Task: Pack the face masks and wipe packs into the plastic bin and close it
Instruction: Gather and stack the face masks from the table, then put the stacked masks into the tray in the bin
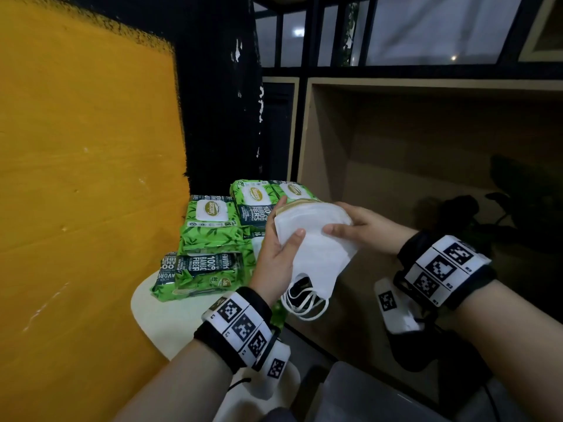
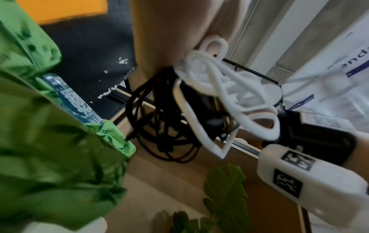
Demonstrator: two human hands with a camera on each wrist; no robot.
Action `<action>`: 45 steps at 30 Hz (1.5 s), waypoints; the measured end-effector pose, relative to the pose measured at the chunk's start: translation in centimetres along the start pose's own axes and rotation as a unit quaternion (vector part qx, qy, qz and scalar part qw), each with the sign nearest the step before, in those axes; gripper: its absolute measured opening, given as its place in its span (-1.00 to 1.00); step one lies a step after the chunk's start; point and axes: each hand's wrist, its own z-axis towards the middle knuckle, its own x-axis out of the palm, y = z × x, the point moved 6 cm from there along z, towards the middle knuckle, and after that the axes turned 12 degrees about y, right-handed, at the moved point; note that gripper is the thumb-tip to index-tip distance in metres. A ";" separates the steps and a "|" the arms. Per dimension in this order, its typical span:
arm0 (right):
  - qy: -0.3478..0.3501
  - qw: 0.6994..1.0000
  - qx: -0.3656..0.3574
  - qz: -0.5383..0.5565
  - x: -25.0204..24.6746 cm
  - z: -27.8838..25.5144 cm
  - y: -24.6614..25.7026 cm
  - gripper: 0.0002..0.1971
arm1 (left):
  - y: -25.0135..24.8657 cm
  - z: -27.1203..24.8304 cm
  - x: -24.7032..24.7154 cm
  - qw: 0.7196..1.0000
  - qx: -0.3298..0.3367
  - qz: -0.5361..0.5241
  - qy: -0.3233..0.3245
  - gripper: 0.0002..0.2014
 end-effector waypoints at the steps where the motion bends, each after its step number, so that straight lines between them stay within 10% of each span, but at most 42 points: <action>1: -0.014 1.000 0.000 0.007 -0.2 -0.6 -0.2 -0.76 | 0.2 0.0 0.4 1.000 0.003 0.005 -0.002 -0.53; 10: -0.201 0.978 0.015 0.050 -3.1 -8.1 -4.5 -0.84 | 6.4 0.2 5.4 0.992 -0.113 0.030 0.056 -0.77; 18: -0.171 0.963 0.171 0.115 -2.1 -14.3 -16.4 -0.65 | 17.3 0.1 11.0 0.946 -0.247 0.133 0.161 -0.76; 36: -0.320 0.796 0.417 0.301 10.1 -26.0 -49.9 -0.44 | 46.9 -4.5 18.7 0.753 -0.457 0.315 0.353 -0.61; 45: -0.277 0.702 0.574 0.318 21.2 -31.2 -61.7 -0.58 | 59.7 -11.7 15.2 0.608 -0.555 0.399 0.404 -0.59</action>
